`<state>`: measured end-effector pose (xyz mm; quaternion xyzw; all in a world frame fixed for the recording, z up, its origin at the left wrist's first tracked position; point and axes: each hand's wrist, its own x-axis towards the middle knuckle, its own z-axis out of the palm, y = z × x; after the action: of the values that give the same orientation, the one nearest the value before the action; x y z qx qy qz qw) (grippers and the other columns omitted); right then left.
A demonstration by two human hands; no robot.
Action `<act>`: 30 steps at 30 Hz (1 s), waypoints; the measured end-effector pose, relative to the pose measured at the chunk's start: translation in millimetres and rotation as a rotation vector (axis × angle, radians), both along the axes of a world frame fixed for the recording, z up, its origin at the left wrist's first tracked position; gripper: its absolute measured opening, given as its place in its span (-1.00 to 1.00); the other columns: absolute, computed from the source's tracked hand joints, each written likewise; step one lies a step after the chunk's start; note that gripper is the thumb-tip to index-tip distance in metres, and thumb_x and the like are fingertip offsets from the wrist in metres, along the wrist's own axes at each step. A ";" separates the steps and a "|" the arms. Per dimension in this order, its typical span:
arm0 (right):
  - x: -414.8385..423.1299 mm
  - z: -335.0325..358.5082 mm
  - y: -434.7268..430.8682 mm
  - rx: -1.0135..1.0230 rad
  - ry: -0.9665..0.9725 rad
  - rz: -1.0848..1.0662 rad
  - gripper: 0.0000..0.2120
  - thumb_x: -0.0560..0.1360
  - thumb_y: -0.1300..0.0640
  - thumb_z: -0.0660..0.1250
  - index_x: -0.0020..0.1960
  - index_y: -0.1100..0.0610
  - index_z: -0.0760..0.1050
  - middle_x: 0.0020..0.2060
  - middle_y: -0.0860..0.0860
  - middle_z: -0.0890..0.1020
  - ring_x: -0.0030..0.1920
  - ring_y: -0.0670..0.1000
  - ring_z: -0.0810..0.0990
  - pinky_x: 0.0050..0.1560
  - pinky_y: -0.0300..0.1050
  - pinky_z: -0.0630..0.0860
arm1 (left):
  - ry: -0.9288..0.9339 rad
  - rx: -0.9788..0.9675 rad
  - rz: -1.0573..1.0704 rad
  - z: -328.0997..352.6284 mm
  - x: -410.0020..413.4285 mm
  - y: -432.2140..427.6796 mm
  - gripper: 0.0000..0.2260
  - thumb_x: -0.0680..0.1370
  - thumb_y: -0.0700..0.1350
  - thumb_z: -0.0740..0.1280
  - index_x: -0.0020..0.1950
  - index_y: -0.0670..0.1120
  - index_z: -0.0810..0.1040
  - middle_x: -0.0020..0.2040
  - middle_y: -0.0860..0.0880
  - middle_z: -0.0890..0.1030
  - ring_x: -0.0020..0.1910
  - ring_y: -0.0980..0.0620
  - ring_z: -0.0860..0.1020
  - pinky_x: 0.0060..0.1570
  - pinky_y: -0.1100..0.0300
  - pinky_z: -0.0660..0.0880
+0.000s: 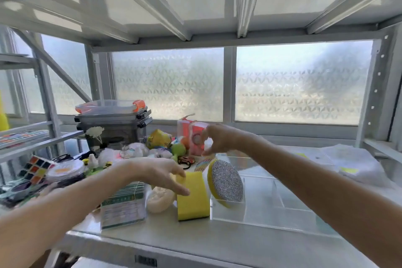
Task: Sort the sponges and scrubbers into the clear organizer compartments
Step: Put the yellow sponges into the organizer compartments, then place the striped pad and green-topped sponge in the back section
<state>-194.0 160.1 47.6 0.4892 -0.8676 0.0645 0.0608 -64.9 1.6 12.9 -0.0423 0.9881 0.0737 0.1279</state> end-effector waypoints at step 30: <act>-28.6 35.4 117.1 -0.439 0.152 -0.195 -0.88 0.45 0.10 0.31 -0.12 0.09 0.60 -0.28 0.07 0.63 -0.19 0.17 0.57 -0.05 0.08 0.57 | 0.373 -0.674 -0.470 -46.2 -17.7 -4.3 -0.60 0.36 0.20 0.23 -0.03 -0.10 0.41 -0.20 -0.03 0.54 -0.33 0.01 0.44 -0.34 0.11 0.44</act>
<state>-222.7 277.2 83.0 0.3815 -0.8689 0.2084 0.2366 -82.6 -2.7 -33.4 0.1582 0.9459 -0.2769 -0.0600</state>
